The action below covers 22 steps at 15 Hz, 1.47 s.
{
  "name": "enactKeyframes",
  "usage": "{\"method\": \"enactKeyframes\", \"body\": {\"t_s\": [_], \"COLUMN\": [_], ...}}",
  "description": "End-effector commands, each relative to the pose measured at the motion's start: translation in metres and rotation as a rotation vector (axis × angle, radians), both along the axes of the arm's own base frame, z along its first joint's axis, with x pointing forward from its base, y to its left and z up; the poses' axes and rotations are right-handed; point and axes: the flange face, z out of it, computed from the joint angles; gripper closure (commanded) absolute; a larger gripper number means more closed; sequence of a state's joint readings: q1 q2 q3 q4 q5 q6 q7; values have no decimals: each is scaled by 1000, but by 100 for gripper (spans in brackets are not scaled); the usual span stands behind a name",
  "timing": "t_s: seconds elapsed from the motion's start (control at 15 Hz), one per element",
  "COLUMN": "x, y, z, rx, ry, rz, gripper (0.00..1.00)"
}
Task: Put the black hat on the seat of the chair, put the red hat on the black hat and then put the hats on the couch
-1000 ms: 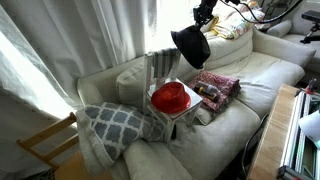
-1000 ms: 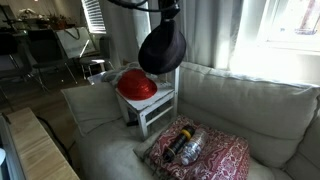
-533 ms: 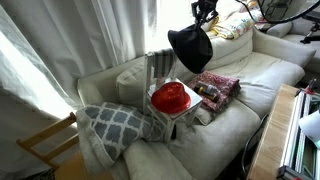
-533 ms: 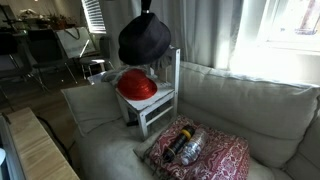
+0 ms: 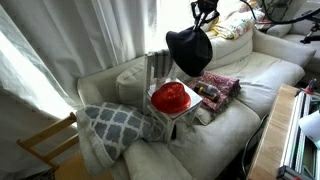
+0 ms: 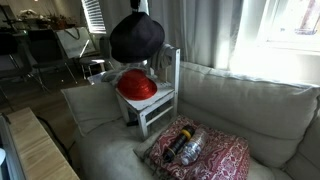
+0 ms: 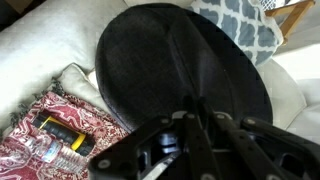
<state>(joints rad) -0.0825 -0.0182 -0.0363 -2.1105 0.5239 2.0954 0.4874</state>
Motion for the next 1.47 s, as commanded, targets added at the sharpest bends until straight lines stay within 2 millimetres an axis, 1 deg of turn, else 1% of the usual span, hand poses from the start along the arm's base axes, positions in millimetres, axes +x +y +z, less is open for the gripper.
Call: {"method": "enactKeyframes", "body": {"t_s": [0.0, 0.07, 0.4, 0.67, 0.73, 1.0, 1.13, 1.27, 1.4], "x": [0, -1, -12, -21, -22, -24, -24, -22, -18], "y": [8, 16, 54, 71, 71, 65, 66, 66, 66], "z": [-8, -14, -41, -69, -76, -93, -104, -117, -131], "rx": [46, 62, 62, 118, 135, 229, 279, 298, 295], "ry": [52, 79, 186, 284, 295, 345, 368, 381, 359], "rz": [-69, -148, -388, -569, -618, -795, -878, -940, -959], "gripper": [98, 98, 98, 98, 98, 98, 98, 98, 98]}}
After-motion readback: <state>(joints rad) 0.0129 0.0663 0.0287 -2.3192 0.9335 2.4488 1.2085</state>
